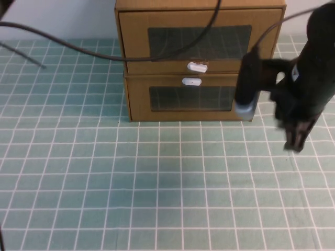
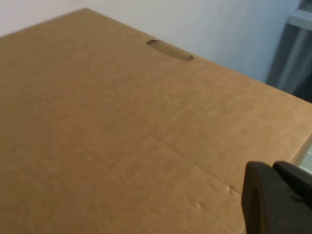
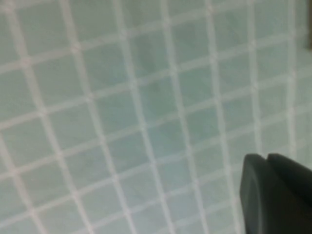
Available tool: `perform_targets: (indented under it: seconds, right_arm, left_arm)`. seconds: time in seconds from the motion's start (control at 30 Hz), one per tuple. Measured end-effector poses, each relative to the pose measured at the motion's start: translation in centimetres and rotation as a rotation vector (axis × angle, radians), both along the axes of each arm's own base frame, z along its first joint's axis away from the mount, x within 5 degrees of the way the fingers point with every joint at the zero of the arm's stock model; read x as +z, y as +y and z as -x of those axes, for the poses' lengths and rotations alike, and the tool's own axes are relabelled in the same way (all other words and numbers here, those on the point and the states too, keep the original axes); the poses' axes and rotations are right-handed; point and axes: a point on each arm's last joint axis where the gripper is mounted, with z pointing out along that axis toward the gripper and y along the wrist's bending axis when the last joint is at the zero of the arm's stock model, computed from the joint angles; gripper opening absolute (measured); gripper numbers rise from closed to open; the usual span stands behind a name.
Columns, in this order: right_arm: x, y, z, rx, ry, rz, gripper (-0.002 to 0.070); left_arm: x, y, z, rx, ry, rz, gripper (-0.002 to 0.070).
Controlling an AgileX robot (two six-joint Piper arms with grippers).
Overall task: Open the shoe box
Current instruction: 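Pull the top drawer of the cardboard box fully open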
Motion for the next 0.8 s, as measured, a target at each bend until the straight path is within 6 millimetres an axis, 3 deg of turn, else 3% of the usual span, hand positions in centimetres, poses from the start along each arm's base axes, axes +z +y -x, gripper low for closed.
perform_targets:
  seconds: [0.1,0.17,0.33,0.43,0.63,0.8]
  right_arm:
    - [1.2,-1.4,-1.6,-0.137,-0.169,0.131,-0.0013]
    - [2.7,-1.8,-2.1,-0.169,-0.311,0.107,-0.0013]
    - [5.0,-1.1,-1.1,-0.096,-0.521,0.014,-0.0013]
    - [3.9,-0.6,0.1,-0.01,-0.609,0.04,-0.0013]
    - [-1.4,0.2,2.0,0.075,-0.834,0.071,-0.0013]
    - [-3.3,2.4,2.5,0.177,-0.867,-0.122,-0.0013]
  left_arm:
    - [-1.0,-1.1,-1.2,-0.074,0.054,-0.011,-0.0005]
    - [-1.8,-1.7,-2.0,-0.094,0.109,-0.006,-0.0005]
    - [-4.6,-2.4,-3.5,-0.117,0.274,-0.009,-0.0005]
    - [-5.1,-2.4,-3.8,-0.129,0.324,0.013,-0.0005]
    - [-5.5,-2.1,-4.2,-0.144,0.366,0.039,-0.0005]
    - [-5.5,-2.1,-4.1,-0.149,0.371,0.037,-0.0005]
